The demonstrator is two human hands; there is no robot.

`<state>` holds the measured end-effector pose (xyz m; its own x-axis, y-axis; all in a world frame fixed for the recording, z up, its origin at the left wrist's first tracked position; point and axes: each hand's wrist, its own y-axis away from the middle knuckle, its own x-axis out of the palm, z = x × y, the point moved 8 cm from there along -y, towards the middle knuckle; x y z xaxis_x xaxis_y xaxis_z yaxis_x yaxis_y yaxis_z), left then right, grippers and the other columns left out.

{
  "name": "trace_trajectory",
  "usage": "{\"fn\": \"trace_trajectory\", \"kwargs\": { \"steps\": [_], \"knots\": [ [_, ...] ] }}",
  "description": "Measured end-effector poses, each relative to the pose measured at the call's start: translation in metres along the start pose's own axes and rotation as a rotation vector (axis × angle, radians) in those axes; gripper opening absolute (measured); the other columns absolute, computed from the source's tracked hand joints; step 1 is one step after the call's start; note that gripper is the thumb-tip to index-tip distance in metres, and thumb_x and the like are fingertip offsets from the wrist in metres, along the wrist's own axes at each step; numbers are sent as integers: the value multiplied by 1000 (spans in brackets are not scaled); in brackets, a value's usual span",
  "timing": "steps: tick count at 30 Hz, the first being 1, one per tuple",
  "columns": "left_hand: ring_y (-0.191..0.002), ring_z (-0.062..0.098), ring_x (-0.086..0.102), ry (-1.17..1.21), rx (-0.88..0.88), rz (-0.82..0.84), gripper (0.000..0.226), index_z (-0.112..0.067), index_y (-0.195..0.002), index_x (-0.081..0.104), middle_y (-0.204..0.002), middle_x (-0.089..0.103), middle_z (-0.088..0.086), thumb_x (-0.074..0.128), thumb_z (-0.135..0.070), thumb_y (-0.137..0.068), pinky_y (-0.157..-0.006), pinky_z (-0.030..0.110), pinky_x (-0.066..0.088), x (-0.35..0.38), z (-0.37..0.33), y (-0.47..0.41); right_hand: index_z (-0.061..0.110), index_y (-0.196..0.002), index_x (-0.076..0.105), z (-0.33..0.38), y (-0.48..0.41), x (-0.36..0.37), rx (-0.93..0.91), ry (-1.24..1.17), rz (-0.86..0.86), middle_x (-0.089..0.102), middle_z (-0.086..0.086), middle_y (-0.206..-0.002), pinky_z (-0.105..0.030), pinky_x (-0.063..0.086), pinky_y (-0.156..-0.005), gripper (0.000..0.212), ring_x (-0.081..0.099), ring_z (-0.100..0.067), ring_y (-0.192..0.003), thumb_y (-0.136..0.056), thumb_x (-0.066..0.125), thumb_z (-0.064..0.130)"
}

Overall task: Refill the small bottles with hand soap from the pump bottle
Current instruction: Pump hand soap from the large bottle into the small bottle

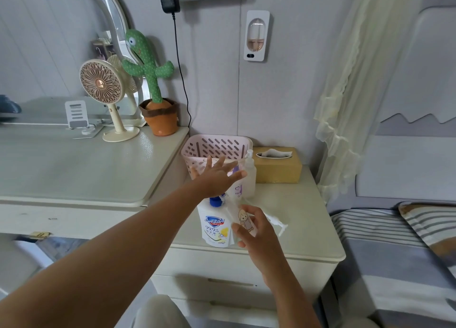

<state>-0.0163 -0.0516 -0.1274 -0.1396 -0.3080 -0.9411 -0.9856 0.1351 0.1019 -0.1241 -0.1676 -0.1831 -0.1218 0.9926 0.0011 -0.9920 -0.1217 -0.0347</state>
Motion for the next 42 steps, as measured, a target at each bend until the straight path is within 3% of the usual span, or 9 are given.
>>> {"fn": "trace_trajectory", "kwargs": {
  "steps": [9, 14, 26, 31, 33, 36, 42],
  "knots": [
    [-144, 23, -14, 18, -25, -23, 67, -43, -147, 17, -159, -2, -5, 21, -71, -87, -104, 63, -17, 12, 9, -3, 25, -117, 50, -14, -1, 6, 26, 0, 9, 62, -1, -115, -18, 53, -62, 34, 63, -11, -98, -88, 63, 13],
    [-144, 27, -16, 5, -16, 8, 65, -38, -149, 16, -159, -3, 1, 21, -66, -91, -106, 58, -17, 3, 2, 1, 24, -115, 50, -6, -2, 4, 6, 0, 26, 61, -1, -115, -18, 53, -63, 31, 62, -10, -97, -89, 61, 13],
    [-144, 26, -14, 33, -34, 12, 62, -41, -147, 17, -159, -1, -3, 21, -67, -91, -104, 63, -15, 12, 4, 4, 21, -116, 49, -14, -2, 4, 19, 9, 17, 61, 0, -112, -17, 52, -61, 32, 63, -11, -96, -88, 62, 12],
    [-144, 21, -14, -100, 35, 18, 51, -31, -150, 11, -159, -4, 1, 19, -45, -101, -108, 47, -15, -11, -22, 24, 19, -115, 51, -8, -4, 2, -1, -31, 28, 62, -1, -109, -17, 49, -59, 31, 62, -7, -85, -87, 64, 11],
    [-143, 22, -16, -198, 66, -4, 50, -30, -150, 6, -158, -7, 2, 19, -39, -103, -108, 46, -15, -16, -28, 26, 19, -115, 51, -4, -5, 0, -14, -39, 28, 62, 0, -108, -16, 50, -59, 35, 63, -6, -86, -83, 67, 18],
    [-144, 22, -15, -109, 15, -48, 54, -37, -149, 10, -158, -5, -4, 22, -52, -99, -107, 56, -18, -14, -16, 19, 18, -115, 51, -6, -6, 0, -14, -25, 29, 61, 3, -106, -17, 50, -60, 34, 63, -4, -84, -85, 67, 15],
    [-142, 24, -21, -72, 4, -15, 57, -35, -149, 10, -158, -8, -1, 21, -55, -97, -107, 53, -19, -3, -12, 22, 19, -113, 51, -15, -5, 2, 26, -7, 17, 61, -3, -107, -17, 49, -57, 31, 62, -6, -80, -87, 63, 8]
  ]
}}
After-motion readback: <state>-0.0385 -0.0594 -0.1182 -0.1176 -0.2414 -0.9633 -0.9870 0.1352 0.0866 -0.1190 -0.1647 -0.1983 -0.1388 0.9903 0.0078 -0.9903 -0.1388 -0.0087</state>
